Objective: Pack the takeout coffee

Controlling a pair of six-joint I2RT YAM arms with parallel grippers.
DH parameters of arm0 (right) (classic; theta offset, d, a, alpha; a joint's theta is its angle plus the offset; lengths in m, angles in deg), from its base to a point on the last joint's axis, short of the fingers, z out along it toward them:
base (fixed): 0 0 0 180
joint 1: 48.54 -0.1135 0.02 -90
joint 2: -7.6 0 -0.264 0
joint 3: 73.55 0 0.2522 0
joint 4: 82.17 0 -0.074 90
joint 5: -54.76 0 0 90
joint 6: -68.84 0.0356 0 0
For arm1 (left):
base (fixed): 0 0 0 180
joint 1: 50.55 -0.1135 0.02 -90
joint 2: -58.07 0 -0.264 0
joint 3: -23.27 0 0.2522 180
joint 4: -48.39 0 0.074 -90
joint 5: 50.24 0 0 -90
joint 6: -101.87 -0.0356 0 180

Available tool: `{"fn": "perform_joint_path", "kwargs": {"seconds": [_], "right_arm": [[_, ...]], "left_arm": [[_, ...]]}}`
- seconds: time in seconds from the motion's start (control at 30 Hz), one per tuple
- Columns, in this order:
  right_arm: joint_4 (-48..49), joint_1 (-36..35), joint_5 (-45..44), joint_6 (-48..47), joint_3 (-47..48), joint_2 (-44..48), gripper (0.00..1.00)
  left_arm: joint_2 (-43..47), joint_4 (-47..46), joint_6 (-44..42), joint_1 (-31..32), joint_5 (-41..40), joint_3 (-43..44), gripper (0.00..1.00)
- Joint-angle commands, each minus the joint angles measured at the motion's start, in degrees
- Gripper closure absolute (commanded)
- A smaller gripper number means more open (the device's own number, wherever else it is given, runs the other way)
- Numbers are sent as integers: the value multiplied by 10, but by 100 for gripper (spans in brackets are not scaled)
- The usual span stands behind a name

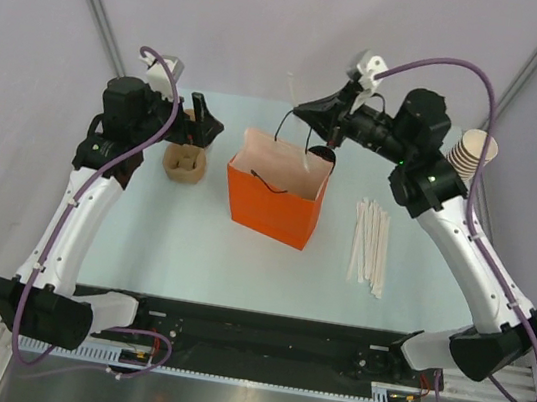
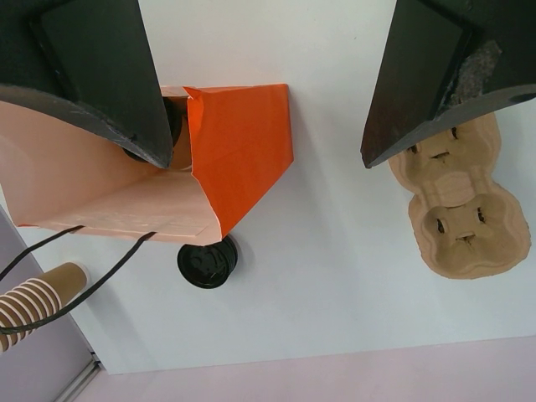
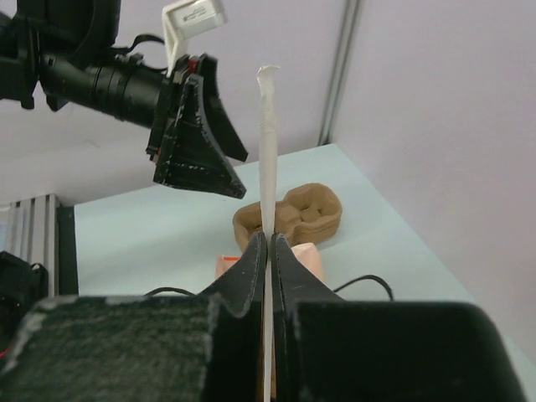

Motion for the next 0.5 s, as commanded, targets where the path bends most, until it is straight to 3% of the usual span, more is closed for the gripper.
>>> {"fn": "perform_joint_path", "kwargs": {"seconds": [0.0,0.2,0.47], "right_arm": [[40,-28,6,-27,-5,-20,100],[56,-35,23,-13,-38,-53,100],[-15,-29,49,-55,-63,-96,100]], "left_arm": [[17,-19,4,-6,13,10,0],[18,-22,3,-6,16,1,0],[15,-19,-3,-7,19,-3,0]]}}
